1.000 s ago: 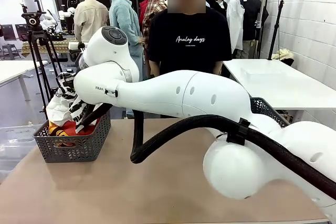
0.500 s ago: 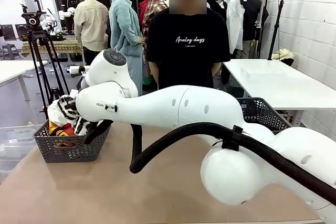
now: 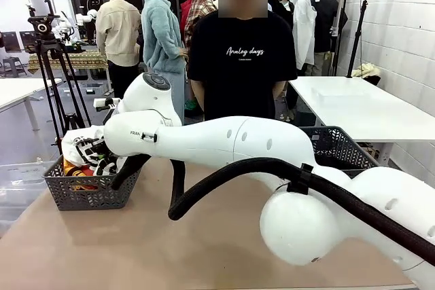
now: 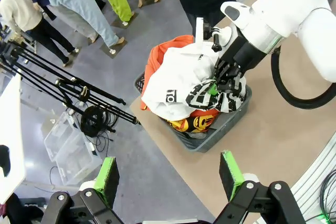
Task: Sort the tops and bottoms.
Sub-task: Sort the clothes according to human instructions.
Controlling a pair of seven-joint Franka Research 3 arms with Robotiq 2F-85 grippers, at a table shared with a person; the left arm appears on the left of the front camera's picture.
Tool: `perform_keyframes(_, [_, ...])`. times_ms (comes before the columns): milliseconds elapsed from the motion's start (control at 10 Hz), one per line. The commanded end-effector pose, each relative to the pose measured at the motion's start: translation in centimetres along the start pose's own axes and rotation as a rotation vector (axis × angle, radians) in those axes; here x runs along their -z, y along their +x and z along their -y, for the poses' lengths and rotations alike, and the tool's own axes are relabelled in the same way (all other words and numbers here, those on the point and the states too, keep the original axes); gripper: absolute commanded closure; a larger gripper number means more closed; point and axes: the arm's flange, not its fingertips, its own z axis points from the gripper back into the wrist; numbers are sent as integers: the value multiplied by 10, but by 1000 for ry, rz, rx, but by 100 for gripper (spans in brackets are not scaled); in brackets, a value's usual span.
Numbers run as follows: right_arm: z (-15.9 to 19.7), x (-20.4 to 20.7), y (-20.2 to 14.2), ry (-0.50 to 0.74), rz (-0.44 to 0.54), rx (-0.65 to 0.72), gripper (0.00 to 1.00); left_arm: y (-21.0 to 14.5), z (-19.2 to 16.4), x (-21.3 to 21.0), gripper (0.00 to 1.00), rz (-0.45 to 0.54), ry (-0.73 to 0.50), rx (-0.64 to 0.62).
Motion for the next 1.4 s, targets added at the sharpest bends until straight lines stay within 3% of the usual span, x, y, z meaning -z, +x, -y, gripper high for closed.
perform_keyframes(0, [-5, 82, 129, 65, -32, -54, 82, 1, -1, -1, 0, 0, 3, -2])
perform_keyframes(400, [-28, 54, 133, 0, -6, -97, 5, 1, -1, -1, 0, 0, 3, -2])
perform_keyframes(500, [-34, 48, 134, -25, -2, -104, 0, 1, -1, -1, 0, 0, 3, -2])
perform_keyframes(1300, [-61, 32, 143, -147, -14, -133, 0, 1, -1, -1, 0, 0, 3, -2])
